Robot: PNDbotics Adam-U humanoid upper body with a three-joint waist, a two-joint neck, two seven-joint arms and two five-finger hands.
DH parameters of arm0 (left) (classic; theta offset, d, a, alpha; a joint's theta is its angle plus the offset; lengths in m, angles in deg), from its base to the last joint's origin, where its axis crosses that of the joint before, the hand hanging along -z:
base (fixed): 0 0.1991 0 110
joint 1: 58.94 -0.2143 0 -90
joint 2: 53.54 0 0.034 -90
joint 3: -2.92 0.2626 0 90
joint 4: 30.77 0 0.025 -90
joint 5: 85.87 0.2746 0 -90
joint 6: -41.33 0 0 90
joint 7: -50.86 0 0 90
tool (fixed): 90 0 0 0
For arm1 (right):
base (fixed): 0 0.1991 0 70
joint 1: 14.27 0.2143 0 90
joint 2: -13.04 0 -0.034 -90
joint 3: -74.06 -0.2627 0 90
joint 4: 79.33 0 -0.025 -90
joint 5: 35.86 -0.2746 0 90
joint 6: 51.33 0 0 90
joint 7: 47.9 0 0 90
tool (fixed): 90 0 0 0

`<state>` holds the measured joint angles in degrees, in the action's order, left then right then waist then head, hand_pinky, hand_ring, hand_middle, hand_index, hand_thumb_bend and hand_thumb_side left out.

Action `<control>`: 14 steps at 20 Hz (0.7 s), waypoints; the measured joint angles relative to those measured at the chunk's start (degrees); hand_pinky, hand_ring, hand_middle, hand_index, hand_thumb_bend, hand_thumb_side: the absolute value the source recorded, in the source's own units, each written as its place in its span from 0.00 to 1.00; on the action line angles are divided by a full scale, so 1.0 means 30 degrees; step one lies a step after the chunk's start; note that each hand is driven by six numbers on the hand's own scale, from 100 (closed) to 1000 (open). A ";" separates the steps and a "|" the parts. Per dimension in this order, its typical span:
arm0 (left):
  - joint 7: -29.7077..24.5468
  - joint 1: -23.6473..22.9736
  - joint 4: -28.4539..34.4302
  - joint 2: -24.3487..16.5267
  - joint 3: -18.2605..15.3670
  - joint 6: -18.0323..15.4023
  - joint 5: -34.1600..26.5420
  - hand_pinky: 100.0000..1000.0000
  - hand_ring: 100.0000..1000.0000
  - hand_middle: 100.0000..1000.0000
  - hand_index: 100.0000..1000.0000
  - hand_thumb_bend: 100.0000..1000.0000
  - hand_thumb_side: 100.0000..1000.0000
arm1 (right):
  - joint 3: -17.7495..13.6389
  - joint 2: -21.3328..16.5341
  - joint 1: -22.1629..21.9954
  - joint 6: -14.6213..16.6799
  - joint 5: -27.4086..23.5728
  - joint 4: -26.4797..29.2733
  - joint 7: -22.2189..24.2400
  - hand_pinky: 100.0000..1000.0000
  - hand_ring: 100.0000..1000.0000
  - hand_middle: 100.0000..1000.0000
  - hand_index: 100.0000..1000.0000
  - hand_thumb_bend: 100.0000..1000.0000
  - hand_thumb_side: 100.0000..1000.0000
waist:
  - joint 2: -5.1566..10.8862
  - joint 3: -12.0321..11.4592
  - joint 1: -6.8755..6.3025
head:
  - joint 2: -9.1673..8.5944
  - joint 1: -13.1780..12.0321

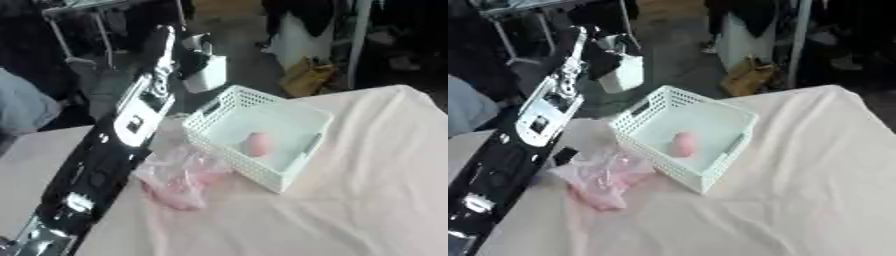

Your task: Pick up objects on the table and place them in the box.

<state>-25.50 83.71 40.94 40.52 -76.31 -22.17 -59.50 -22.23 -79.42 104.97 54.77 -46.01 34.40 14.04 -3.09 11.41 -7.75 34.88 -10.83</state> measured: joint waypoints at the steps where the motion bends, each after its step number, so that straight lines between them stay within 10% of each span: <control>1: 0.0128 0.0064 -0.0307 0.0199 -0.0001 -0.0025 -0.0001 0.00 0.00 0.00 0.09 0.20 0.29 | 0.0025 0.0036 0.0037 -0.0030 -0.0026 0.0000 0.0038 0.84 0.92 0.81 0.82 0.00 0.71 | 0.0000 0.0052 -0.0002 | -0.0007 -0.0007; 14: 0.2263 0.0378 -0.4759 0.2481 -0.0476 -0.0483 0.1374 0.00 0.00 0.00 0.10 0.20 0.30 | 0.0347 0.0539 0.0721 -0.0144 -0.0452 0.0000 0.0419 0.84 0.92 0.81 0.82 0.00 0.71 | -0.0001 0.0701 -0.0088 | -0.0127 -0.0473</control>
<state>-18.71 84.84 26.66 47.97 -77.74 -23.62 -55.38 -21.19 -77.80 107.13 54.34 -47.37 34.40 15.29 -3.09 13.52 -8.01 34.50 -12.25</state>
